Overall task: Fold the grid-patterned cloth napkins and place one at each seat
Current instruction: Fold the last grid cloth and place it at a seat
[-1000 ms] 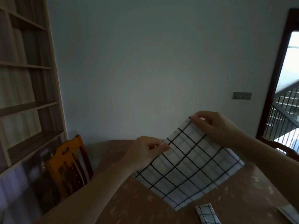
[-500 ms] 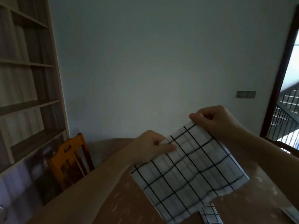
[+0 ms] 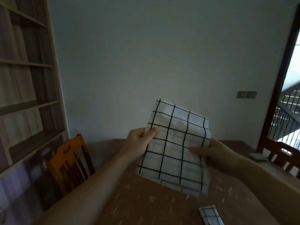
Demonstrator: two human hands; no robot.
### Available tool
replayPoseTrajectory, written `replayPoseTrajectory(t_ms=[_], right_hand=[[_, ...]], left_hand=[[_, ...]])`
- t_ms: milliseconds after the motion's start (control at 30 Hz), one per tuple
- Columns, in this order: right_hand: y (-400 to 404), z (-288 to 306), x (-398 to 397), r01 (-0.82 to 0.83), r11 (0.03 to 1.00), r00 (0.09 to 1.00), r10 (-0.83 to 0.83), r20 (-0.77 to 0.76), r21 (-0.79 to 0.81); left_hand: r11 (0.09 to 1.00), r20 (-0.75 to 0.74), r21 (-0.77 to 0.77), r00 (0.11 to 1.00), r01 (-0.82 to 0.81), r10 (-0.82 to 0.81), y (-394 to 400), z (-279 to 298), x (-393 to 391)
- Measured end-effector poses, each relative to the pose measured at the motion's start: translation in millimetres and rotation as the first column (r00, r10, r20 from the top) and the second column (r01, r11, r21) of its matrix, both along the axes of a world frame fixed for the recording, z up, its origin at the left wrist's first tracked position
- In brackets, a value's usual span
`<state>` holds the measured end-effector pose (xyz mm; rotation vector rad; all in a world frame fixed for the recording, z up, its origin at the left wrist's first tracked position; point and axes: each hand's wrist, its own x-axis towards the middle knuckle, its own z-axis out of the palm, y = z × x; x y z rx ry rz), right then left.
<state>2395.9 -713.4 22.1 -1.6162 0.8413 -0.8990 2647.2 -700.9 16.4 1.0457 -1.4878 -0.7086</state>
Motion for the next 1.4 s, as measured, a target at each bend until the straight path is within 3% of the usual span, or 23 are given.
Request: replayPoseTrajectory(t_ms=[100, 200, 333, 467, 633, 767, 833, 933, 1067, 1133, 1267, 1400], right_hand=[[-1.7, -1.1, -0.8, 0.094, 0.994, 0.995, -0.096, -0.032, -0.051], [-2.0, 1.8, -3.5, 0.116, 0.993, 0.993, -0.116, -0.032, -0.012], [3.3, 6.6, -9.8, 0.152, 0.986, 0.988, -0.153, -0.019, -0.065], [7.1, 16.4, -13.4, -0.003, 0.998, 1.0, 0.002, -0.026, -0.062], [1.9, 12.6, -15.6, 0.022, 1.0, 0.999, -0.022, -0.027, 0.003], [2.9, 10.7, -19.8, 0.046, 0.999, 0.999, -0.046, 0.002, -0.005], [2.8, 11.1, -21.5, 0.068, 0.997, 0.998, -0.067, 0.008, -0.034], [4.0, 13.1, -24.7, 0.074, 0.994, 0.997, -0.077, -0.032, -0.075], [6.4, 4.6, -41.5, -0.023, 0.992, 0.942, -0.019, -0.334, -0.121], [7.8, -1.6, -45.2, -0.027, 0.991, 0.92, -0.026, -0.39, -0.13], [10.7, -4.1, -8.3, 0.057, 0.914, 0.913, -0.21, -0.349, -0.402], [12.3, -8.3, 23.8, 0.11, 0.82, 0.91, -0.31, -0.275, -0.561]], left_hand=[[0.992, 0.022, 0.1, 0.997, 0.071, -0.073, -1.6, 0.1, 2.4], [0.966, -0.102, 0.212, 0.986, 0.15, -0.131, -1.4, 1.2, 2.4], [0.944, -0.226, 0.239, 0.959, 0.225, -0.172, -4.0, -3.1, 0.6], [0.922, -0.267, 0.257, 0.939, 0.288, -0.219, -5.4, -5.0, -1.4], [0.912, -0.37, 0.281, 0.911, 0.298, -0.184, -3.3, 4.2, -3.5], [0.757, -0.424, 0.467, 0.867, 0.457, -0.261, 2.4, 1.5, -1.3], [0.741, -0.325, 0.524, 0.902, 0.421, -0.283, -0.4, -2.7, 1.1], [0.811, -0.17, 0.505, 0.955, 0.296, -0.243, -4.1, -9.1, 1.2], [0.94, 0.114, 0.326, 0.983, 0.097, -0.141, -4.6, -8.9, -0.2], [0.967, 0.272, 0.251, 0.955, 0.047, -0.117, -4.1, -6.3, -1.4], [0.971, 0.558, 0.187, 0.797, 0.151, -0.231, 5.5, -1.8, -16.9], [0.96, 0.539, 0.143, 0.794, 0.242, -0.281, 10.5, -0.4, -29.0]])
